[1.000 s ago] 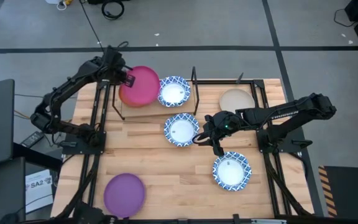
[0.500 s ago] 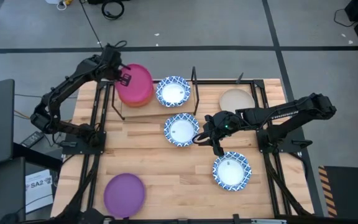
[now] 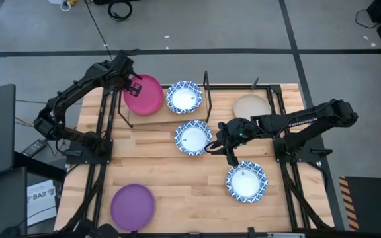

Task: Place and stack plates onto a shelf
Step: Stack the pink plate on top of the orange plate on the shelf, then stack the white bowl on top of the white bowl on the shelf

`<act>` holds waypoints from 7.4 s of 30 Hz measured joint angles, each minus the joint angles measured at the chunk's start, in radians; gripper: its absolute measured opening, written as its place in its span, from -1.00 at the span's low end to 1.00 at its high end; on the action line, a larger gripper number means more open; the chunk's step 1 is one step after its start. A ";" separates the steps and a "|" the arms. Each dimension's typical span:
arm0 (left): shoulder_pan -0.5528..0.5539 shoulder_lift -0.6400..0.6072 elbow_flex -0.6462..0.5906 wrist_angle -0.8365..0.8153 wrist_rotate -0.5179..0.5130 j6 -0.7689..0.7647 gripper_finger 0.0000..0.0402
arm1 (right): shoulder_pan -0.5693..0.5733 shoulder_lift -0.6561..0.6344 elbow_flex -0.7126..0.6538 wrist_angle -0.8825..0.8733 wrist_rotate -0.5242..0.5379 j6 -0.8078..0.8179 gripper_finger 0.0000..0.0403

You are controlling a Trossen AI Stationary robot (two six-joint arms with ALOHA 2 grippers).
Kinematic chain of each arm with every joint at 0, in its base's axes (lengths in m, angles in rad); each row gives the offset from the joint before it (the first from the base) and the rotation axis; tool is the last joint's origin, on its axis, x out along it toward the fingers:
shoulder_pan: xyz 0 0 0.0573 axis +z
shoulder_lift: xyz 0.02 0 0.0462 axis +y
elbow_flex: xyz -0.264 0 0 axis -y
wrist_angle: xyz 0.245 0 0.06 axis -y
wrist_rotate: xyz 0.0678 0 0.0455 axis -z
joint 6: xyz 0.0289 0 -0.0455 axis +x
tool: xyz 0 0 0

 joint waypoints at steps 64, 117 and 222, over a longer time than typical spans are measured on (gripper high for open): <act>-0.302 -0.098 -0.001 0.079 0.169 -0.030 -0.29 | 0.001 0.000 0.000 0.000 -0.003 0.006 -0.42; -1.145 -0.112 -0.001 0.304 0.068 -0.246 -0.29 | 0.002 0.455 0.313 -0.287 0.200 -0.319 -0.42; -1.342 -0.113 -0.001 0.049 -0.078 -0.436 -0.29 | 0.072 0.202 0.311 -0.176 0.360 -0.510 -0.93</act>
